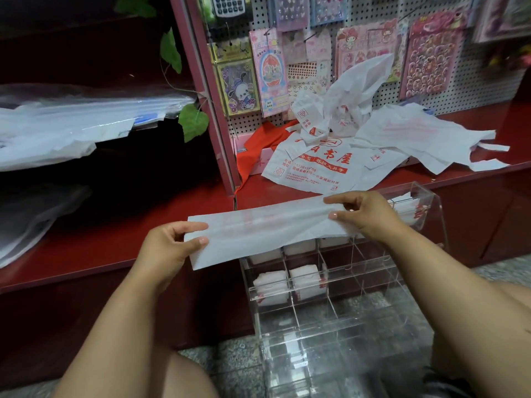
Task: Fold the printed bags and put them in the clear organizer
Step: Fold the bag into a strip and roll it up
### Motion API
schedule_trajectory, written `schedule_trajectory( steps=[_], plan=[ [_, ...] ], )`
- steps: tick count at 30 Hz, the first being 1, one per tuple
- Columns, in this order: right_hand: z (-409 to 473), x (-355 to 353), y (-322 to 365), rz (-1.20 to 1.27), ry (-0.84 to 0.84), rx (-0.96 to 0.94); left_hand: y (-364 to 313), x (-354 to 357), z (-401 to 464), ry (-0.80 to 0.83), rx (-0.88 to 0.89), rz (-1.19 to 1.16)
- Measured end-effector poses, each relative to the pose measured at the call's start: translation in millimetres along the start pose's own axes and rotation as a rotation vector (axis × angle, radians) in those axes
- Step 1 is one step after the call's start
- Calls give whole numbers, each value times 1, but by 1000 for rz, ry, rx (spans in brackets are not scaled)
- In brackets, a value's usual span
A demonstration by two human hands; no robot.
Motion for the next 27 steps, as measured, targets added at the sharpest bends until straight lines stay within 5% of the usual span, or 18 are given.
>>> schedule_trajectory(
  steps=[6,10,19,27],
  plan=[
    [0,2,0,-225,23,-42,-19,-7,9,-53,150,306],
    [-4,4,-2,-335,149,-63,-41,-5,18,-40,169,214],
    [-22,25,-8,-55,562,84,-122,30,31,100,367,237],
    [-39,47,30,204,370,-8,-167,79,21,297,458,337]
  ],
)
Point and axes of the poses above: each hand's wrist, its own z-axis towards the middle knuckle, its own x-axis out of the palm, y = z × x, the point moved 3 cm from there along z, towards the middle knuckle, and after that the axes turned 6 degrees about -z, right-handed, at the moved point
